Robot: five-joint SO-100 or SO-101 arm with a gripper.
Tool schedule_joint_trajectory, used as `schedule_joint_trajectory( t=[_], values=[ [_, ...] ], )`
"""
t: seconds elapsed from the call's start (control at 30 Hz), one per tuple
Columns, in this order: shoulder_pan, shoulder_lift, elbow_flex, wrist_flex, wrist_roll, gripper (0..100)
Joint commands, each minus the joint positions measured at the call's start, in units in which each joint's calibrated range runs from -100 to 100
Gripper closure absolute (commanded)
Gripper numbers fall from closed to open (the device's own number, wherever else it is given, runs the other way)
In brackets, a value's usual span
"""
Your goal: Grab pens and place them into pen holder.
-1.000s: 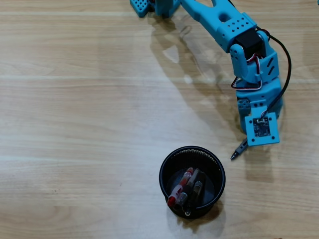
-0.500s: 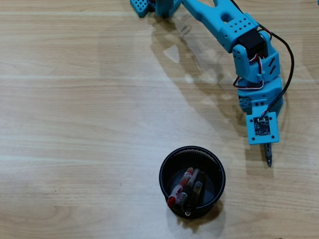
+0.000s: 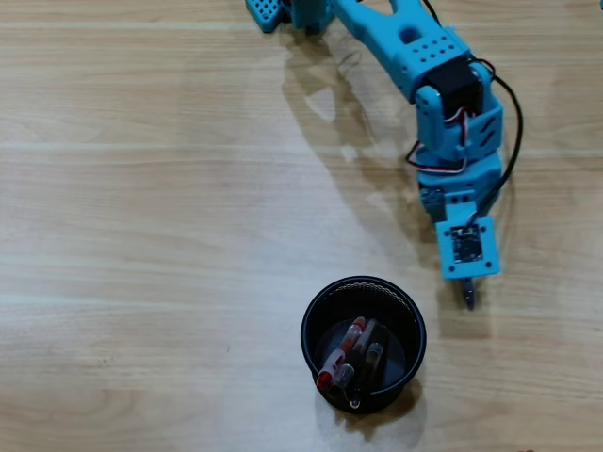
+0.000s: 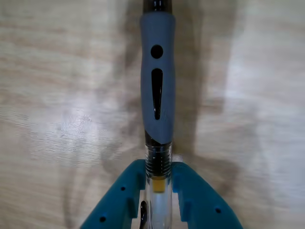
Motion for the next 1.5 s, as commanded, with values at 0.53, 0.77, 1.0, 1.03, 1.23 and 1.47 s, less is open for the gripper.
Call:
schedule_joint_trajectory(
  t=[0.53,0.77,1.0,1.03,1.23,1.47],
  values=[
    [14.78,-30.38,-2.26,-5.10,19.47,98],
    [15.60,-31.06,-1.35,-22.59,21.30,98],
    [16.15,-30.38,7.61,-42.55,21.30,98],
    [16.43,-29.79,9.33,-46.37,21.30,98],
    [17.52,-25.37,18.65,-68.15,20.88,98],
    [19.17,-18.41,23.26,-86.01,20.73,98]
  ],
)
